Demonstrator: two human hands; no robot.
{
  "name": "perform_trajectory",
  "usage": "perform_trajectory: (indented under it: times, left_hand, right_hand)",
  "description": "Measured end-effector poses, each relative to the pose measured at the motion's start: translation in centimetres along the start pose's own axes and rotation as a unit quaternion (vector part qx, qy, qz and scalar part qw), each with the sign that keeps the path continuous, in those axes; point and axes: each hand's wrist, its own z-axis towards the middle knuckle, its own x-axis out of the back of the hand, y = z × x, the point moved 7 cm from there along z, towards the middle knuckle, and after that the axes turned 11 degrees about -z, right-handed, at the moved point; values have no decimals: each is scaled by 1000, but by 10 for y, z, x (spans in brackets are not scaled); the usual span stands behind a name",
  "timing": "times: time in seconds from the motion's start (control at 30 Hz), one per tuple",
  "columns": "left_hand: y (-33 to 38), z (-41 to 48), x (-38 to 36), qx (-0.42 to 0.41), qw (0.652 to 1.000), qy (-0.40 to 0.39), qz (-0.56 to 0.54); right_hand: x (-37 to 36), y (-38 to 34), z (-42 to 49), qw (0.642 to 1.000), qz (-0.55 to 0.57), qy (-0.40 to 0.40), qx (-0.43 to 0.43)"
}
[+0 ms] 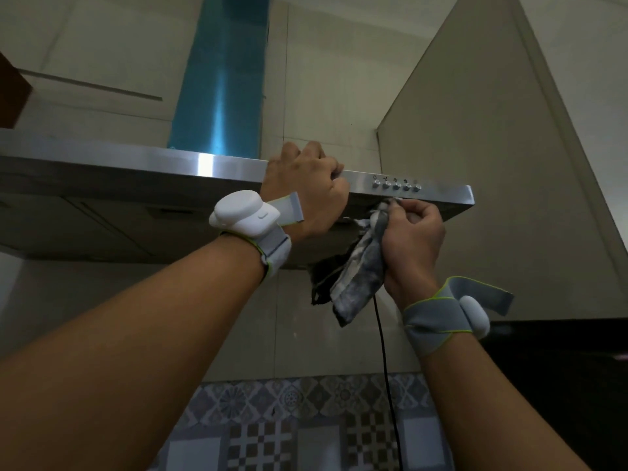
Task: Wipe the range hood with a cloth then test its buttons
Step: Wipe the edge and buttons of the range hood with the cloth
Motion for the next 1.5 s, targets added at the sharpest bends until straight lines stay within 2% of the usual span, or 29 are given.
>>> perform_trajectory:
  times: [0.17, 0.27, 0.37, 0.5, 0.6, 0.73, 0.93, 1.07, 1.2, 1.37, 1.5]
  left_hand:
    - [25, 5, -18, -10, 1000, -24, -3]
    - [25, 3, -23, -13, 999, -19, -31]
    - [21, 0, -25, -18, 999, -3, -38]
    - [23, 2, -27, -9, 999, 6, -35]
    - [21, 2, -27, -11, 999, 5, -35]
    - [19, 3, -28, -17, 999, -2, -37]
    - [22, 4, -26, -6, 999, 3, -36]
    - [22, 4, -25, -7, 999, -7, -41]
    - [20, 3, -27, -12, 999, -17, -43]
    - [19, 4, -29, -15, 999, -7, -40]
    - [19, 3, -28, -18, 999, -7, -45]
  right_hand:
    - [-11, 10, -3, 999, -25, -36, -20]
    - [6, 12, 8, 999, -11, -2, -30]
    - [20, 6, 15, 1000, -6, 23, -2]
    - [11, 3, 11, 999, -25, 1, 35]
    - [6, 11, 12, 999, -28, -16, 16]
    - [22, 14, 23, 1000, -26, 12, -4]
    - [16, 4, 16, 997, -36, -2, 63]
    - [12, 17, 19, 998, -56, -18, 21]
    - [34, 21, 36, 998, -58, 32, -1]
    - [36, 11, 34, 995, -61, 28, 69]
    - [30, 21, 36, 995, -86, 11, 51]
